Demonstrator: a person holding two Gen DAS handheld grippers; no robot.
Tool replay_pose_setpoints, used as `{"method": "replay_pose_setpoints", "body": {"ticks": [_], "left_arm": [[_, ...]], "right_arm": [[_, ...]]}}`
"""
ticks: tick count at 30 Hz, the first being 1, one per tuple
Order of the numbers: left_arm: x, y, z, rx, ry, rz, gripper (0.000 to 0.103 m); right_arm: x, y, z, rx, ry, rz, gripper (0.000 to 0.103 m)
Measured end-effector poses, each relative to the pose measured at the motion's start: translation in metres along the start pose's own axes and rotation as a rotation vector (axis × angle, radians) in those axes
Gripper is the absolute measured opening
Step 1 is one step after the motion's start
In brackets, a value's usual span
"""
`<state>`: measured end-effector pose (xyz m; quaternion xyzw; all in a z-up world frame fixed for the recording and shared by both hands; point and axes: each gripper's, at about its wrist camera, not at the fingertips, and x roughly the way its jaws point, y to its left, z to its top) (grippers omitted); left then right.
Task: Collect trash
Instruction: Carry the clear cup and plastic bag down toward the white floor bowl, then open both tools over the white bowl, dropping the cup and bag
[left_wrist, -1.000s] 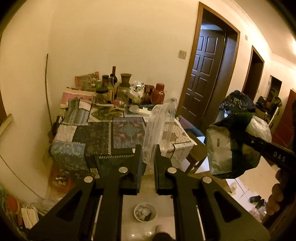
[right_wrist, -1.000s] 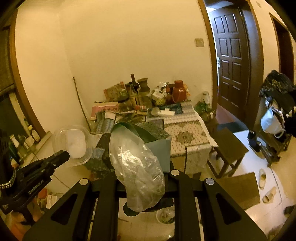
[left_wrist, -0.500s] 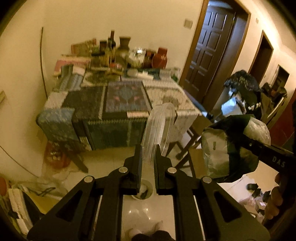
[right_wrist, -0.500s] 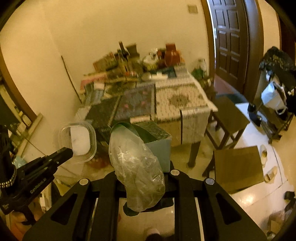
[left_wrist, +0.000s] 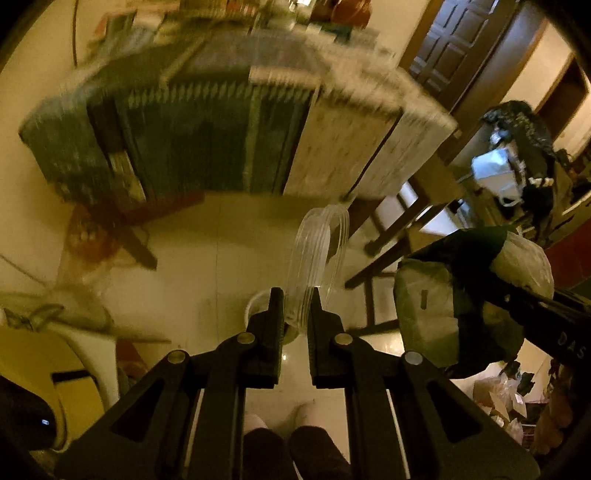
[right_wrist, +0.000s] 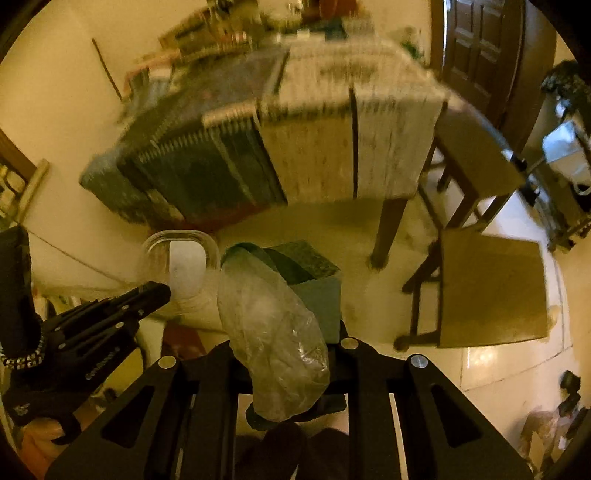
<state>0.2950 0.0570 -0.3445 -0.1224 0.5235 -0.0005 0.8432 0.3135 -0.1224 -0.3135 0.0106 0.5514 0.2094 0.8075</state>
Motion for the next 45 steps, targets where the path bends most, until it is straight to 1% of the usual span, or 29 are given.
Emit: {"method": "replay_pose_setpoints", "body": {"ticks": [4,7,10,12,14,16,19,21,22,23,24,25,26,28,31,34,36,38,40,43,45], "left_arm": [[0.060,0.020,-0.020,-0.025,0.061,0.036,0.010],[0.103,0.035,-0.032,-0.044,0.097,0.054,0.010],[0.139,0.048,-0.041,-0.047,0.118,0.073,0.010],[0.166,0.057,-0.050,-0.051,0.129,0.080,0.010],[0.192,0.066,-0.057,-0.058,0.140,0.088,0.010],[0.217,0.076,-0.064,-0.070,0.151,0.096,0.010],[0.244,0.087,-0.072,-0.098,0.163,0.099,0.010],[0.262,0.094,-0.076,-0.126,0.172,0.095,0.010],[0.269,0.096,-0.078,-0.136,0.176,0.092,0.010],[0.279,0.100,-0.080,-0.145,0.182,0.089,0.010],[0.284,0.100,-0.081,-0.147,0.184,0.090,0.010],[0.292,0.102,-0.082,-0.148,0.189,0.093,0.010],[0.297,0.102,-0.082,-0.150,0.192,0.092,0.010],[0.306,0.102,-0.083,-0.156,0.201,0.084,0.010],[0.321,0.098,-0.082,-0.148,0.226,0.072,0.010],[0.334,0.091,-0.081,-0.140,0.255,0.049,0.010],[0.339,0.082,-0.078,-0.129,0.281,0.009,0.010],[0.346,0.075,-0.075,-0.121,0.341,-0.004,0.024],[0.347,0.071,-0.073,-0.118,0.361,0.002,0.028],[0.341,0.065,-0.069,-0.098,0.377,0.024,0.030],[0.329,0.062,-0.064,-0.097,0.374,0.026,0.030]], "right_arm": [[0.058,-0.011,-0.013,-0.006,0.073,0.006,0.015],[0.109,-0.020,-0.019,-0.025,0.119,-0.011,0.015],[0.160,-0.032,-0.026,-0.028,0.147,-0.018,0.016],[0.186,-0.038,-0.030,-0.033,0.159,-0.023,0.016],[0.217,-0.043,-0.035,-0.035,0.168,-0.019,0.018],[0.239,-0.046,-0.037,-0.035,0.181,-0.008,0.018],[0.274,-0.050,-0.042,-0.027,0.199,0.009,0.018],[0.298,-0.050,-0.047,-0.025,0.215,0.027,0.021],[0.307,-0.050,-0.049,-0.030,0.219,0.022,0.025],[0.313,-0.051,-0.050,-0.033,0.221,0.016,0.032],[0.320,-0.051,-0.052,-0.037,0.224,0.012,0.037],[0.322,-0.052,-0.052,-0.037,0.225,0.012,0.046],[0.326,-0.053,-0.054,-0.033,0.225,0.011,0.051],[0.330,-0.056,-0.055,-0.024,0.232,0.015,0.055],[0.333,-0.060,-0.058,-0.018,0.262,0.018,0.055],[0.329,-0.070,-0.060,-0.010,0.274,0.007,0.055],[0.319,-0.077,-0.058,0.005,0.282,0.018,0.055],[0.312,-0.083,-0.057,0.011,0.292,0.025,0.055],[0.304,-0.088,-0.054,0.005,0.293,0.017,0.055],[0.287,-0.084,-0.047,-0.012,0.283,-0.006,0.055],[0.269,-0.082,-0.039,-0.013,0.269,-0.010,0.055]]}}
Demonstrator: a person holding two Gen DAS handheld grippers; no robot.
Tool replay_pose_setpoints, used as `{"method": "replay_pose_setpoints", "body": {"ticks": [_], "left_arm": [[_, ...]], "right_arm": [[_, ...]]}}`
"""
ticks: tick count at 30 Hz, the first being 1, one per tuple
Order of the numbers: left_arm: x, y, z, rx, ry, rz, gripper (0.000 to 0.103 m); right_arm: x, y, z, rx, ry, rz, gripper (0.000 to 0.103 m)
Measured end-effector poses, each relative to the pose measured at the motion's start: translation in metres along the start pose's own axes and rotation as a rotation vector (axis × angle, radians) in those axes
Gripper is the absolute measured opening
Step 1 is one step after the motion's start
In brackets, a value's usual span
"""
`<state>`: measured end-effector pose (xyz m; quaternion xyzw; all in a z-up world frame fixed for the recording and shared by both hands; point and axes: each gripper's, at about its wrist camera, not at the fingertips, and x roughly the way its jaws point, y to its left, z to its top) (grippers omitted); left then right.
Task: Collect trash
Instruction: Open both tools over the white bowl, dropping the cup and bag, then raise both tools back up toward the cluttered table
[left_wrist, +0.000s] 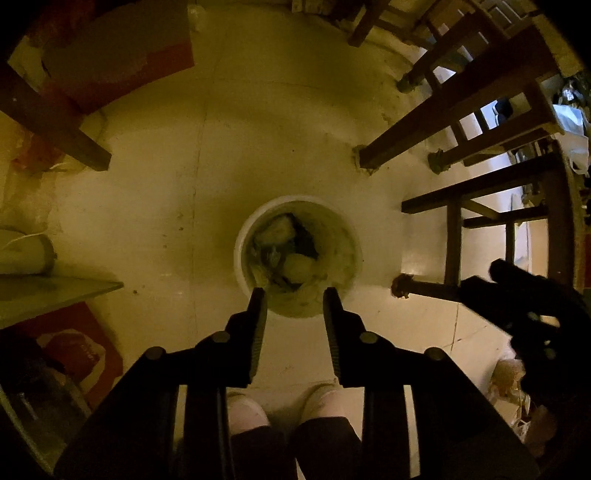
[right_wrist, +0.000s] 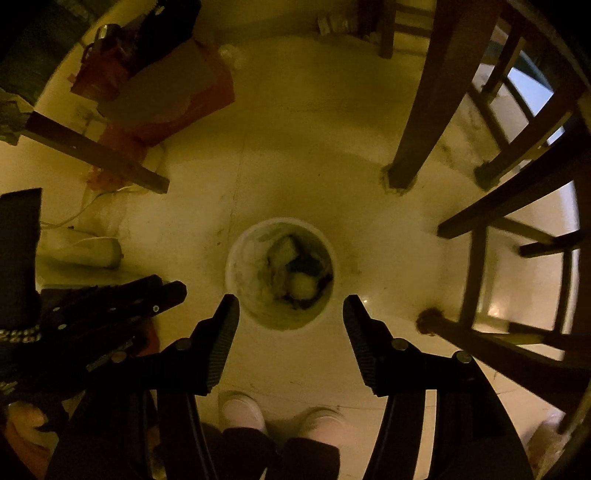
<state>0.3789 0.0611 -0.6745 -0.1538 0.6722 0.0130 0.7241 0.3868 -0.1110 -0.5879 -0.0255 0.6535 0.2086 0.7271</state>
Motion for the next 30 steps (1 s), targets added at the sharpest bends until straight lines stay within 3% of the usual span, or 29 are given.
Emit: {"method": "replay_pose_setpoints", "body": {"ticks": [7,12,16,24,30], "left_arm": [[-0.072,-0.016,-0.003,0.034,-0.047,0.022,0.031],[-0.143,-0.035,-0.004,0.097,-0.101,0.073,0.031],[-0.209,-0.048,-0.007,0.130,-0.159,0.072,0.031],[-0.353,-0.066,-0.019,0.156,-0.328,0.039,0.031],[-0.470,-0.079,-0.039,0.188,-0.537,0.006,0.031]], "right_arm": [[-0.065,0.011,0.010,0.020,-0.049,0.024,0.055],[-0.129,0.030,0.015,0.008,-0.101,0.036,0.055],[-0.192,0.048,0.018,-0.010,-0.165,0.036,0.055],[-0.316,0.080,0.012,-0.048,-0.337,0.022,0.055],[-0.414,0.114,-0.007,-0.094,-0.535,-0.013,0.055]]}}
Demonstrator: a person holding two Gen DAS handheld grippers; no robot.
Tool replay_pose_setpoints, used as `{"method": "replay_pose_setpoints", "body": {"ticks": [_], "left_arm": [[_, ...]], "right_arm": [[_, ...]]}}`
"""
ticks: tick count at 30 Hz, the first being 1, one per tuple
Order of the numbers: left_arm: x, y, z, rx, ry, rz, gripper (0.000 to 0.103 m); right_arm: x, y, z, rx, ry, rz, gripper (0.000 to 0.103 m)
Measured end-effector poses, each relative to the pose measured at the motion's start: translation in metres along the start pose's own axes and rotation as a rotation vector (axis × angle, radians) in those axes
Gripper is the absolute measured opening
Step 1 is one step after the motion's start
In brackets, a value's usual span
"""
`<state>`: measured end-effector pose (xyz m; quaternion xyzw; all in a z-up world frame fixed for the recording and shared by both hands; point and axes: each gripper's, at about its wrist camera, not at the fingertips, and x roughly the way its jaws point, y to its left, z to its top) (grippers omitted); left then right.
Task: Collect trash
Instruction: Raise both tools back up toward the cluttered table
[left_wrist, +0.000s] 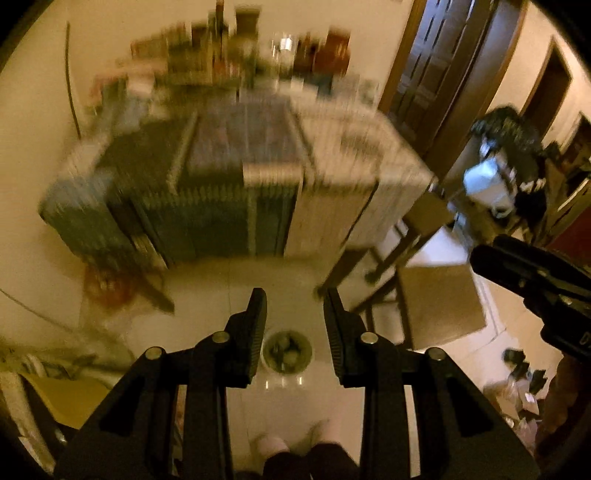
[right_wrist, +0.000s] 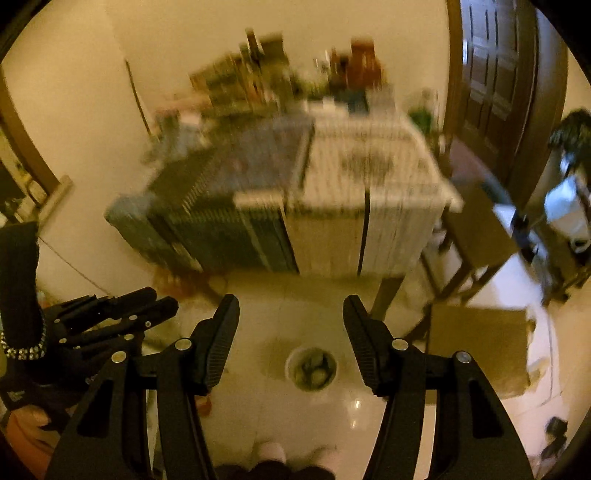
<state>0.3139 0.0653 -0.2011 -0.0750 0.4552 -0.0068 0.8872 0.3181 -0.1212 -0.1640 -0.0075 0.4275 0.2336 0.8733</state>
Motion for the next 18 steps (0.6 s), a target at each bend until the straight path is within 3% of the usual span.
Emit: {"method": "replay_pose_setpoints", "body": {"ticks": [3,5,9,16,18], "left_arm": [[-0.051,-0.001,0.014,0.017,-0.107,-0.013,0.033],[-0.084,-0.001,0.024,0.028,-0.168,-0.016,0.045],[-0.147,-0.002,0.034,0.053,-0.306,-0.025,0.056],[-0.227,0.014,0.035,0.066,-0.511,-0.065,0.086],[-0.237,0.018,0.035,0.070,-0.549,-0.065,0.088]], "right_arm": [[-0.045,0.016,0.016,-0.014,-0.103,0.000,0.055],[-0.069,0.026,0.023,-0.023,-0.164,-0.006,0.055],[-0.119,0.048,0.035,-0.051,-0.302,-0.039,0.055],[-0.160,0.078,0.041,-0.071,-0.468,-0.111,0.055],[-0.165,0.081,0.040,-0.059,-0.494,-0.130,0.055]]}}
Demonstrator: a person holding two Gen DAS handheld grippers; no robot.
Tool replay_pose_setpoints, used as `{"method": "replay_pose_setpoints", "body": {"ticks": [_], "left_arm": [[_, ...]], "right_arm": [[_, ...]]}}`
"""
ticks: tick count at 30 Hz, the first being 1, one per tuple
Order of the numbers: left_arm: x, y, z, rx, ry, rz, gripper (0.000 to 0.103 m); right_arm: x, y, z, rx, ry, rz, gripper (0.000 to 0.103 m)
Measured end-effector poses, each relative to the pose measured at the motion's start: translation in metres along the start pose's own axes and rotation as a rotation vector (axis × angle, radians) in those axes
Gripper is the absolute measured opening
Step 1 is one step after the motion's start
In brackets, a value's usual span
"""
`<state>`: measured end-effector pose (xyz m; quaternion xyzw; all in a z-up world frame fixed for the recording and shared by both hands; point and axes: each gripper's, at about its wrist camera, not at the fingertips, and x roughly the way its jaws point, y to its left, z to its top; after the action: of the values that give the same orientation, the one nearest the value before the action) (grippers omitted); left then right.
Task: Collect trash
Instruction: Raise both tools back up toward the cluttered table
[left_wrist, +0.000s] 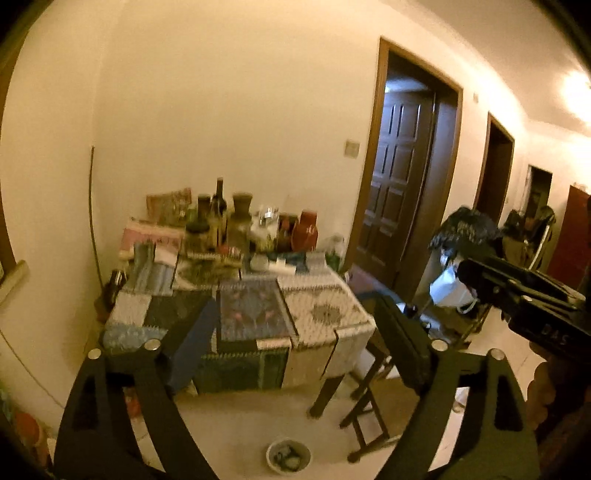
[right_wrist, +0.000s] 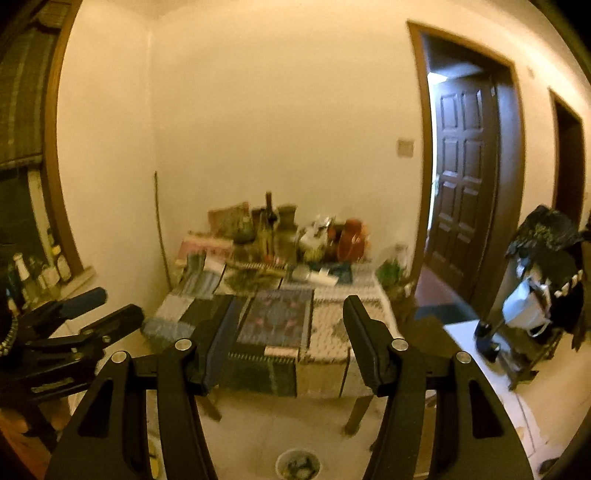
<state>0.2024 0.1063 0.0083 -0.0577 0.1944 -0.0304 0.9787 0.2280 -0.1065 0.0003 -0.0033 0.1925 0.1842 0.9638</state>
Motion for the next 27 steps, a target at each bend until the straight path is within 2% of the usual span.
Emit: {"method": "replay_pose_setpoints", "body": {"ticks": [2,6,8,9,12,18,27], "left_arm": [[-0.006,0.003,0.003,0.008,-0.031,0.019,0.093],[-0.006,0.014,0.010,-0.007,-0.049,0.021,0.094],[-0.005,0.018,0.011,-0.020,-0.050,0.026,0.094],[-0.002,0.020,0.012,-0.019,-0.054,0.043,0.094],[0.007,0.021,0.012,-0.005,-0.060,0.075,0.094],[0.038,0.021,0.018,-0.016,-0.040,0.085,0.094],[0.117,0.009,0.052,-0.037,-0.029,0.151,0.094]], "right_arm": [[0.001,0.000,0.001,0.015,-0.009,-0.004,0.062],[0.001,-0.005,0.006,0.038,-0.017,-0.030,0.071],[0.004,-0.009,0.007,0.048,-0.023,-0.051,0.086],[0.005,-0.010,0.008,0.054,-0.028,-0.059,0.088],[0.014,-0.017,0.010,0.067,-0.031,-0.073,0.090],[0.042,-0.033,0.014,0.067,-0.013,-0.063,0.092],[0.100,-0.065,0.044,0.003,0.005,0.009,0.092]]}}
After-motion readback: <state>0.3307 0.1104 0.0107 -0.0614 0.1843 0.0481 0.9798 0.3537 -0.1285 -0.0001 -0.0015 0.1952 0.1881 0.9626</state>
